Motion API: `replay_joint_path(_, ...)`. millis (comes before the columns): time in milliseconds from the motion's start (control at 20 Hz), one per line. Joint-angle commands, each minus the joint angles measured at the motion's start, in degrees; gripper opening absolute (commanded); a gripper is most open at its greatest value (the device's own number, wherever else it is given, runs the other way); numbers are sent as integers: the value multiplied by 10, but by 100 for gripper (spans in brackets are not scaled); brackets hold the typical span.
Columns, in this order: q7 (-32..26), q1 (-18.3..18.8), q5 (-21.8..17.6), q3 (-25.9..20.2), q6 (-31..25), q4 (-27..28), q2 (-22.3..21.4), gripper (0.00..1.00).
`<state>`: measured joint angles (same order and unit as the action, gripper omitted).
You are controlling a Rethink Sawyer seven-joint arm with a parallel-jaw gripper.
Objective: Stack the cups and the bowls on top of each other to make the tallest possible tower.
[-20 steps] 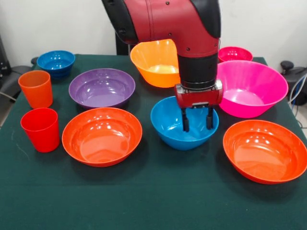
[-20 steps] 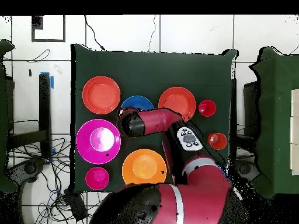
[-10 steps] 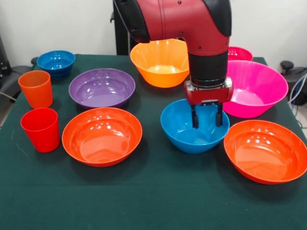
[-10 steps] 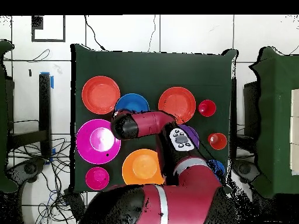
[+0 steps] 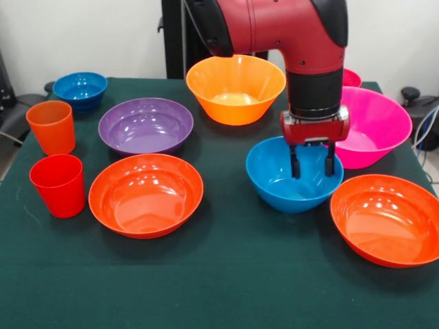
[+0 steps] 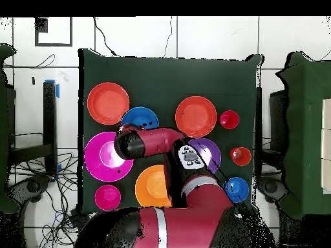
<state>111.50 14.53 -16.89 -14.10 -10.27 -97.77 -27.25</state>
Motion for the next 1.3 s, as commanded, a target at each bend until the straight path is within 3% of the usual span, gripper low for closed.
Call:
replay_joint_path(50,86,-12,29,12,-43,-65,-59,100)
replay_joint_path(700,58,-16,41,14,-71,-43,-61,100)
replay_joint_path(950,62,-2,45,-10,-40,-54,-47,100)
replay_joint_path(1300,65,-7,53,-28,-16,-24,-4,100)
